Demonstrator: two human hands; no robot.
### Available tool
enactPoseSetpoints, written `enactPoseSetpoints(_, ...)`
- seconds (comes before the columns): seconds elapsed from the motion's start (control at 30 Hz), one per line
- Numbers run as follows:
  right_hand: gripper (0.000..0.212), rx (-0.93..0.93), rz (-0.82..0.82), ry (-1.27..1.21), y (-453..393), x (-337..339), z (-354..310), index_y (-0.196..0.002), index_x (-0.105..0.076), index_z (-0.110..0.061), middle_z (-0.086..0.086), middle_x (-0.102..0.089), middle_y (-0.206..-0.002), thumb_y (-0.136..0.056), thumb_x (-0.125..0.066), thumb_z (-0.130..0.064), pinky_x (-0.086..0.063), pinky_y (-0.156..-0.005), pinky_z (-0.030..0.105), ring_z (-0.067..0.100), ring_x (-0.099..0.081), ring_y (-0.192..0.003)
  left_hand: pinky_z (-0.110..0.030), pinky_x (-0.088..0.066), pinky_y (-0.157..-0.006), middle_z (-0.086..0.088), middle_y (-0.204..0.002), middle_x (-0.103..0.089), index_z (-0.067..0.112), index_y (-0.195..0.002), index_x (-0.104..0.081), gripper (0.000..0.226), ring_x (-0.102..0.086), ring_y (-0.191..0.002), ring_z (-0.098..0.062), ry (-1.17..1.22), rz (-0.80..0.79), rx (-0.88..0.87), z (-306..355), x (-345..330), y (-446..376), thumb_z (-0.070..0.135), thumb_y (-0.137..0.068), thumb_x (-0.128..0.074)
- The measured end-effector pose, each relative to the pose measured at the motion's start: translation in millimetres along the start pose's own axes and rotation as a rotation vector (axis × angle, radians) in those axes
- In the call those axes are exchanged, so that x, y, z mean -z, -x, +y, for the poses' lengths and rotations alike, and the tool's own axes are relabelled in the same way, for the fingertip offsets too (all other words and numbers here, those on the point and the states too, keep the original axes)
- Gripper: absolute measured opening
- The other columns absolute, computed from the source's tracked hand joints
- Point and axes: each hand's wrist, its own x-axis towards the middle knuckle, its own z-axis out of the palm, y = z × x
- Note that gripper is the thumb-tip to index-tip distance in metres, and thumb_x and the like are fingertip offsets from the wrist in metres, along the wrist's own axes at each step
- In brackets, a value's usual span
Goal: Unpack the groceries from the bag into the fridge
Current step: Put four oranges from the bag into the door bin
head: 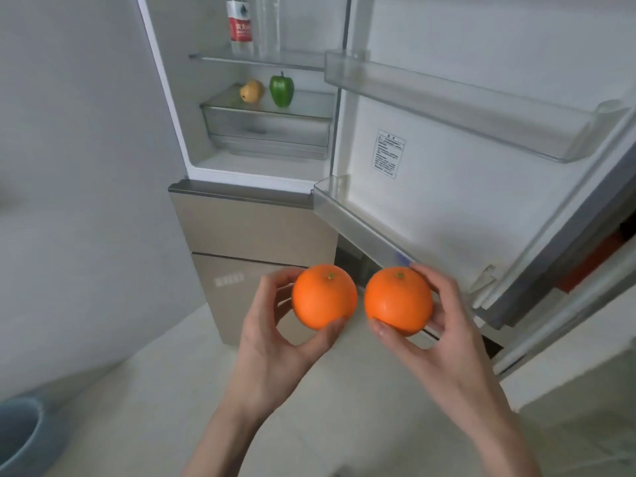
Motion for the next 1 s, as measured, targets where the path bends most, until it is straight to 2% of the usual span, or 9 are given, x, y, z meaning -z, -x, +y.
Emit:
enactPoseSetpoints(0.13, 0.081, 0.030, -0.036, -0.046, -22, -21, -1, -0.137, -0.045, -0.050, -0.019, -0.053, -0.141, -0.068, -0.086, -0.049, -0.054, -0.089, 0.022, 0.010, -0.065, -0.118, -0.030, -0.053, -0.100, 0.015, -0.130, -0.062, 0.033, -0.134, -0.053, 0.073, -0.060, -0.125, -0.014, 0.022, 0.084, 0.015, -11, 14, -19, 0.039, -0.069, -0.087)
enactPoseSetpoints(0.23, 0.077, 0.043, -0.036, -0.059, -45, -37, 1, -0.135, -0.046, -0.052, -0.018, -0.056, -0.137, -0.070, -0.087, -0.045, -0.052, -0.085, 0.012, 0.008, -0.065, -0.115, -0.029, -0.053, -0.101, 0.012, -0.130, -0.062, 0.035, -0.131, -0.058, 0.068, -0.060, -0.127, -0.015, 0.000, 0.129, 0.022, -21, 22, -39, 0.037, -0.070, -0.089)
enactPoseSetpoints(0.3, 0.076, 0.044, -0.030, -0.071, -63, -48, 1, -0.135, -0.046, -0.051, -0.017, -0.057, -0.136, -0.071, -0.087, -0.045, -0.050, -0.083, 0.009, 0.007, -0.066, -0.113, -0.028, -0.053, -0.101, 0.013, -0.129, -0.063, 0.034, -0.129, -0.059, 0.067, -0.060, -0.126, -0.014, -0.009, 0.150, 0.039, -28, 28, -55, 0.033, -0.071, -0.092)
enactPoseSetpoints(0.53, 0.075, 0.066, -0.024, -0.111, -135, -86, 3, -0.135, -0.048, -0.050, -0.022, -0.057, -0.134, -0.069, -0.085, -0.050, -0.055, -0.083, 0.022, 0.006, -0.067, -0.109, -0.024, -0.053, -0.100, 0.013, -0.126, -0.066, 0.033, -0.126, -0.059, 0.065, -0.062, -0.124, -0.013, -0.050, 0.159, 0.056, -46, 45, -123, 0.025, -0.071, -0.092)
enactPoseSetpoints(0.7, 0.082, 0.066, -0.010, -0.124, -191, -103, 3, -0.136, -0.042, -0.056, -0.024, -0.056, -0.132, -0.066, -0.083, -0.056, -0.051, -0.081, 0.014, 0.001, -0.066, -0.109, -0.026, -0.054, -0.100, 0.014, -0.125, -0.065, 0.033, -0.126, -0.058, 0.066, -0.062, -0.124, -0.012, -0.061, 0.147, 0.040, -56, 46, -177, 0.022, -0.072, -0.093)
enactPoseSetpoints(0.83, 0.079, 0.082, 0.026, -0.112, -228, -105, 11, -0.136, -0.044, -0.049, -0.018, -0.057, -0.133, -0.067, -0.083, -0.057, -0.054, -0.086, 0.024, 0.007, -0.066, -0.109, -0.025, -0.054, -0.099, 0.017, -0.126, -0.065, 0.036, -0.128, -0.057, 0.066, -0.060, -0.126, -0.013, -0.058, 0.112, 0.018, -63, 38, -219, 0.025, -0.072, -0.092)
enactPoseSetpoints(0.93, 0.078, 0.068, 0.070, -0.091, -247, -99, 20, -0.134, -0.044, -0.050, -0.022, -0.055, -0.132, -0.065, -0.082, -0.058, -0.052, -0.082, 0.018, 0.006, -0.065, -0.109, -0.030, -0.055, -0.100, 0.012, -0.129, -0.065, 0.033, -0.129, -0.058, 0.066, -0.059, -0.128, -0.018, -0.057, 0.068, -0.010, -71, 28, -246, 0.026, -0.072, -0.089)
enactPoseSetpoints(1.0, 0.078, 0.065, 0.119, -0.096, -255, -93, 26, -0.132, -0.047, -0.048, -0.020, -0.055, -0.133, -0.063, -0.082, -0.057, -0.053, -0.083, 0.020, 0.008, -0.065, -0.109, -0.028, -0.055, -0.099, 0.013, -0.128, -0.065, 0.029, -0.129, -0.058, 0.066, -0.059, -0.128, -0.017, -0.035, 0.055, -0.036, -75, 18, -260, 0.021, -0.073, -0.091)
